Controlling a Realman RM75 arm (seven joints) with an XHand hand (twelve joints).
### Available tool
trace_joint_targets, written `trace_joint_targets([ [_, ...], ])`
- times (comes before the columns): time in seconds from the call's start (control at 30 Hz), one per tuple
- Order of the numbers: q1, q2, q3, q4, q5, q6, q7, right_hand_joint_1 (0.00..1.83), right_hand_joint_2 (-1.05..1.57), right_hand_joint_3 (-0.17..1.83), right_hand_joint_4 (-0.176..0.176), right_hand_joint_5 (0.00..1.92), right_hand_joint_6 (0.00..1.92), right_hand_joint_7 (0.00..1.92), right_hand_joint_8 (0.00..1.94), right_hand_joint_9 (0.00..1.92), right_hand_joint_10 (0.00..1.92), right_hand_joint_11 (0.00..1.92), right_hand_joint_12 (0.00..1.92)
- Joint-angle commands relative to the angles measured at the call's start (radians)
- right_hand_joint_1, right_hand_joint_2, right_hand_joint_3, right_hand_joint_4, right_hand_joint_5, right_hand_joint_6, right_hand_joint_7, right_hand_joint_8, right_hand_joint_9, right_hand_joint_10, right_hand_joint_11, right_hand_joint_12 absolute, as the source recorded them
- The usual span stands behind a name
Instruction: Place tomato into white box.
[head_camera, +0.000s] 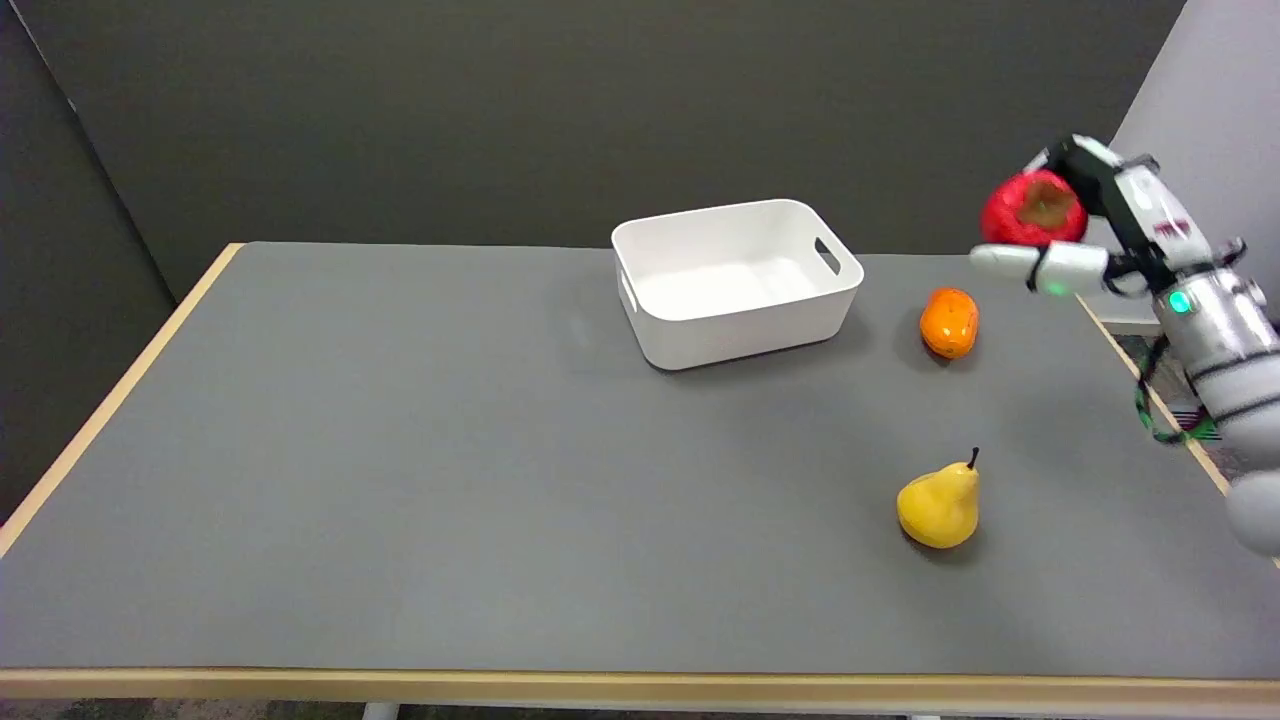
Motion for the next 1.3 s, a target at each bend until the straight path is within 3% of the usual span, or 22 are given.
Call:
trace_joint_targets([
  [0.03, 0.851, -0.317, -0.35, 0.211, -0.058, -0.543, -0.328, 1.14, 1.09, 0.41, -0.039, 0.58, 1.6, 0.8, 1.45, 0.81, 1.54, 0.81, 1.92],
  [0.17, 0.981, -0.47, -0.545, 0.359, 0.015, -0.534, -0.323, 1.14, 1.08, 0.42, -0.04, 0.58, 1.6, 0.81, 1.44, 0.82, 1.53, 0.82, 1.92],
  [0.4, 0.979, -0.682, -0.568, 0.478, -0.005, -0.557, -0.323, 1.14, 1.07, 0.44, -0.041, 0.59, 1.6, 0.81, 1.44, 0.82, 1.53, 0.83, 1.92],
  [0.63, 0.936, -0.817, -0.562, 0.612, -0.009, -0.569, -0.323, 1.15, 1.06, 0.46, -0.041, 0.6, 1.59, 0.82, 1.42, 0.83, 1.52, 0.84, 1.92],
  [1.0, 0.855, -0.771, -0.464, 0.544, -0.002, -0.633, -0.336, 1.15, 1.05, 0.46, -0.036, 0.6, 1.59, 0.82, 1.42, 0.83, 1.52, 0.83, 1.92],
  [1.3, 0.774, -0.657, -0.389, 0.445, 0.001, -0.7, -0.471, 1.14, 1.07, 0.43, -0.034, 0.59, 1.59, 0.81, 1.43, 0.85, 1.5, 0.78, 1.91],
])
